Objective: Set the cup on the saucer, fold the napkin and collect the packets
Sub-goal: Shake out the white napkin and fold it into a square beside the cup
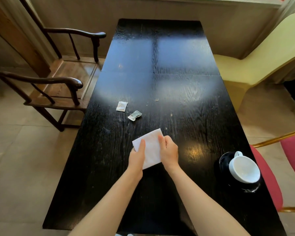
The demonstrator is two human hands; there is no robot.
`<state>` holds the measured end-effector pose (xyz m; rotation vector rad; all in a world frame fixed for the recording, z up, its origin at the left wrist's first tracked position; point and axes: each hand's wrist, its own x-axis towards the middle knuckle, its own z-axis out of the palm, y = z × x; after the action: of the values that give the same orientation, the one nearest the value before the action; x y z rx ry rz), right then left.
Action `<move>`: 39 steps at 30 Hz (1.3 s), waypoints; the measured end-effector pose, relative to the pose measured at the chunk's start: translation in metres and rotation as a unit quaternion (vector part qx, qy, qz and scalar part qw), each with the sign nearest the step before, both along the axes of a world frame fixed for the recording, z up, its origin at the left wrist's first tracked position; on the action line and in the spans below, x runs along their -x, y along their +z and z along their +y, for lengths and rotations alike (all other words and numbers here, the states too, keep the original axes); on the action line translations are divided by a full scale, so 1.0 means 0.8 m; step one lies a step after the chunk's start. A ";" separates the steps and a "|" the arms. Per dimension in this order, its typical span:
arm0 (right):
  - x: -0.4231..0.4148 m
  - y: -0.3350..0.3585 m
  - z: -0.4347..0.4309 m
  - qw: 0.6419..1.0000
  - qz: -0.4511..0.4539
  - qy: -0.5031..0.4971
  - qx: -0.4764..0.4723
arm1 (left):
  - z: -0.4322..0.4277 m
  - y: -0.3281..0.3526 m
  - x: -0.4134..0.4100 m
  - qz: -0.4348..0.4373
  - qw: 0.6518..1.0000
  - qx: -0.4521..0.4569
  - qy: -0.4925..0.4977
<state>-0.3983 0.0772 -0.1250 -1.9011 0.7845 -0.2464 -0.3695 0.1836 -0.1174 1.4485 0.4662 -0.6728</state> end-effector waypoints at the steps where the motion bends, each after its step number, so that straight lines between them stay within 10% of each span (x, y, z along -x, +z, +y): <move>1: 0.002 -0.002 0.000 1.000 0.008 0.012 0.008 | -0.002 -0.001 0.001 -0.033 0.999 -0.037 0.022; 7: 0.003 0.000 -0.012 0.997 0.062 -0.003 -0.044 | 0.003 -0.006 0.001 -0.191 0.970 -0.130 -0.069; 39: 0.009 0.036 -0.242 0.958 0.136 -0.210 0.138 | -0.273 0.007 -0.030 -0.213 0.941 -0.139 -0.224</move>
<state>-0.4054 -0.1163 -0.0960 -2.0374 1.4049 -0.3770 -0.3459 -0.0347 -0.1117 1.9384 -0.1240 -0.6382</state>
